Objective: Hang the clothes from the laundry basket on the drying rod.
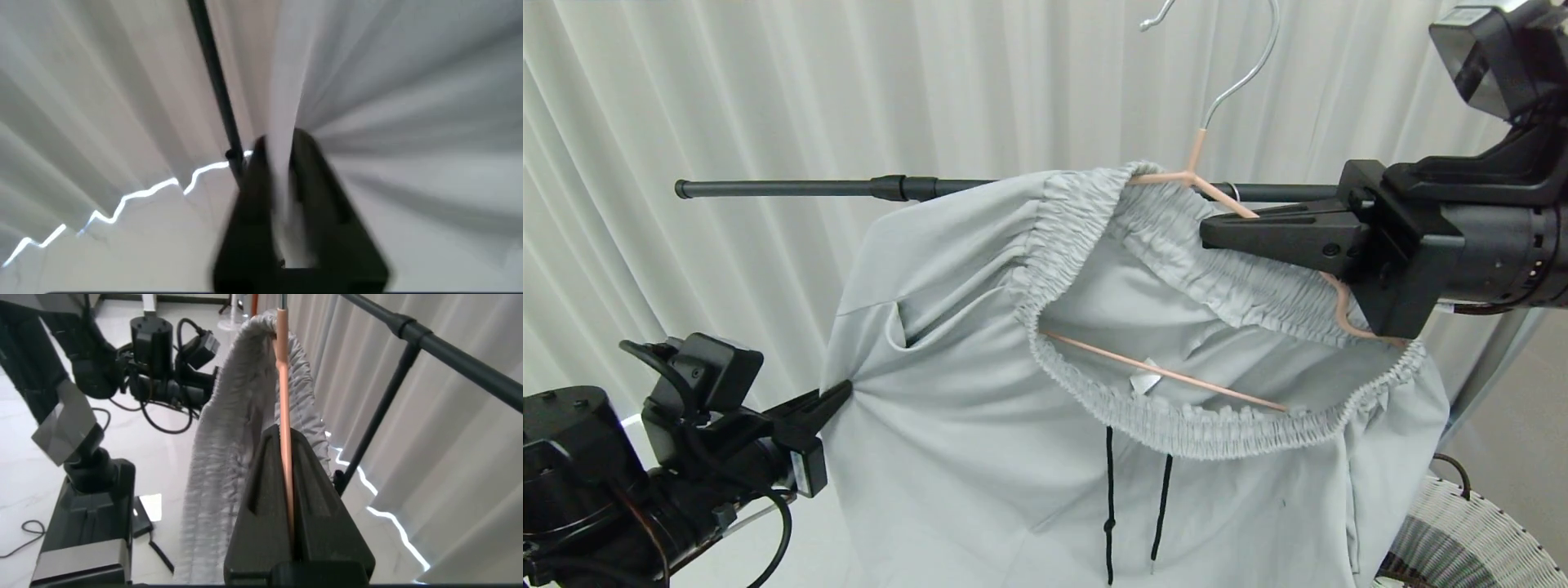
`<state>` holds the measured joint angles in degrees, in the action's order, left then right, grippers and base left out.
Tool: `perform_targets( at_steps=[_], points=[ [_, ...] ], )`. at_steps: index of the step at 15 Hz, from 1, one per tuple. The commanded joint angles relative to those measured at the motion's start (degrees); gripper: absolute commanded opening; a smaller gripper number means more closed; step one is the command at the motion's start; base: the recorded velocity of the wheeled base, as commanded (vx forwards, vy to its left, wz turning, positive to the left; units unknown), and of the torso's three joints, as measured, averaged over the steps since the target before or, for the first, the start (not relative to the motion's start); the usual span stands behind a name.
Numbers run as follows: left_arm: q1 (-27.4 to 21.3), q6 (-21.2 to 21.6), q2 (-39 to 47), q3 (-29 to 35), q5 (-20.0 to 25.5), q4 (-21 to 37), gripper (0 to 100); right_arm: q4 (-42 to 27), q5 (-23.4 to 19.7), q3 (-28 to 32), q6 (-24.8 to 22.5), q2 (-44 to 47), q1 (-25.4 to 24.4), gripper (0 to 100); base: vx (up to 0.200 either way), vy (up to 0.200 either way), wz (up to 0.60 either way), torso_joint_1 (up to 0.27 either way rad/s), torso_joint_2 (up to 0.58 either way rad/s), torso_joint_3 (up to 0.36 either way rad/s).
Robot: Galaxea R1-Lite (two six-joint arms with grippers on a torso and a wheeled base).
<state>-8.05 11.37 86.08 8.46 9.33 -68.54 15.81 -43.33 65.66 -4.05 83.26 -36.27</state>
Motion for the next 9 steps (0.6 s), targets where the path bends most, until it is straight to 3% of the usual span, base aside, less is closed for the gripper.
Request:
perform_targets(
  at_steps=[1,9],
  points=[
    [3.4,0.0,0.0,-1.1,0.0,0.1,0,0.1,0.0,0.0,-0.1,0.1,0.7,0,0.0,0.0,0.0,0.0,0.0,0.0],
    [5.1,1.5,-0.6,-1.8,0.1,0.0,0,0.4,0.0,0.3,0.0,0.0,0.7,0,0.0,0.0,0.0,0.0,0.0,0.0]
  ],
)
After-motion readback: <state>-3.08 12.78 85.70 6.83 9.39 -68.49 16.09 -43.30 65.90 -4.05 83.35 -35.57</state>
